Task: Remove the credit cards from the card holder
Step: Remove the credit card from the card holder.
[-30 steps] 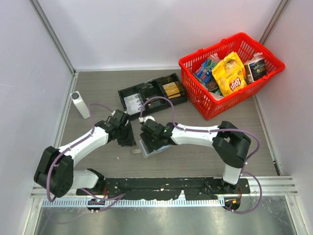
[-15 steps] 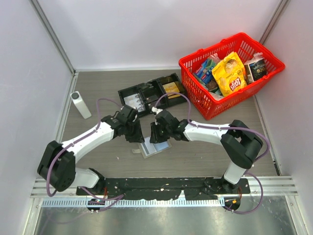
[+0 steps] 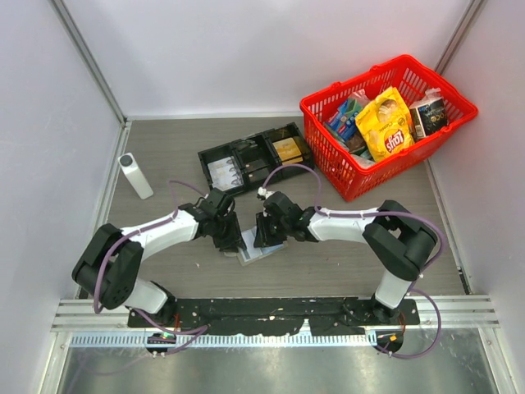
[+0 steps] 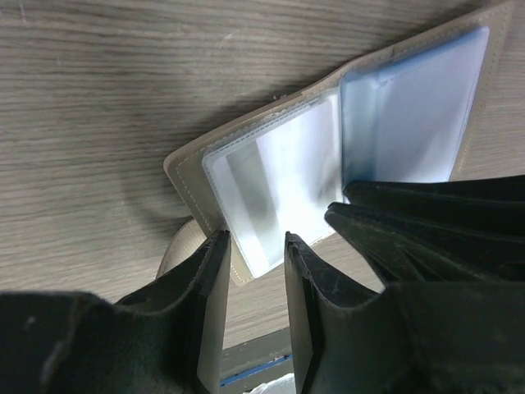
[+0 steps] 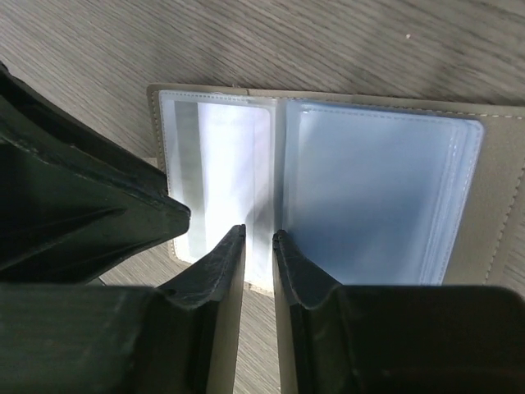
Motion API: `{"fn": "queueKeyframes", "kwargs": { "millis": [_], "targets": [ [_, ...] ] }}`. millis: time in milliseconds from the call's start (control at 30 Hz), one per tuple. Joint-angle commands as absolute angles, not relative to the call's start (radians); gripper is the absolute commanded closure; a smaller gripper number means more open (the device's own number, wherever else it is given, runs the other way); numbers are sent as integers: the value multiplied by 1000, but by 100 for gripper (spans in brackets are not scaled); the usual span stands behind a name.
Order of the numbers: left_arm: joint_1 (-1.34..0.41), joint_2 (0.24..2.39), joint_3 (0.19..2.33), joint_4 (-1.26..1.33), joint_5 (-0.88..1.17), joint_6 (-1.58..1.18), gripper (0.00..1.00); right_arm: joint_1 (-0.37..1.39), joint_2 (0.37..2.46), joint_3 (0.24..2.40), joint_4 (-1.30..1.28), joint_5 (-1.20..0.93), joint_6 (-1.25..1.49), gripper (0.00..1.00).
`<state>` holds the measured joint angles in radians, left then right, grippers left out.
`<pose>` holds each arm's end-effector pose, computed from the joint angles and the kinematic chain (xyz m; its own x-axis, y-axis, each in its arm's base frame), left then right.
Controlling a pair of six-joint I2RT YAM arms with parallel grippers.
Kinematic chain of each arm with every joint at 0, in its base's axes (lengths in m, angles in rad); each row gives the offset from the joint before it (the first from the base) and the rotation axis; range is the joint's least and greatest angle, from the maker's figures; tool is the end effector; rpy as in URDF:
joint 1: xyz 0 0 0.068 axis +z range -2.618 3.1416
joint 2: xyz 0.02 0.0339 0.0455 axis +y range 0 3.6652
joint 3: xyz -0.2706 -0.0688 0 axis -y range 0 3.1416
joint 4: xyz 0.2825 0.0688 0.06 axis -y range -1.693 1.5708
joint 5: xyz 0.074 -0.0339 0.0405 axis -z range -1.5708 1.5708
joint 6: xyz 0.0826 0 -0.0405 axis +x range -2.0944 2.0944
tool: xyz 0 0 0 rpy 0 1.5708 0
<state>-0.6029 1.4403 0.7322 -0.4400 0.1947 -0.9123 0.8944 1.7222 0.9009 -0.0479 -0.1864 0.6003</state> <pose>0.2397 -0.1844 0.1022 -0.9514 -0.2871 -0.1115 -0.2137 0.8760 -0.4324 0.2368 0.3194 0.0966 -0.8697 -0.1967 -0.4526 -0.4240 0.7671 0.4814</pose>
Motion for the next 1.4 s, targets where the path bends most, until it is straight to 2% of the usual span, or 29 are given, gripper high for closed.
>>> {"fn": "queueKeyframes", "kwargs": {
  "millis": [0,667,1067,1200,1367],
  "targets": [
    [-604,1444,732,-354,210,-957,64,891,1741,884,-8,-183,615,75],
    [-606,1359,796,-388,222,-976,64,890,1752,880,21,-179,615,76],
    [-606,1379,805,-385,242,-956,66,893,1761,910,8,-184,607,76],
    [-607,1384,804,-406,204,-948,66,893,1758,920,6,-184,607,76],
    [-606,1379,790,-448,85,-936,60,891,1759,914,6,-178,607,76]
  ]
}}
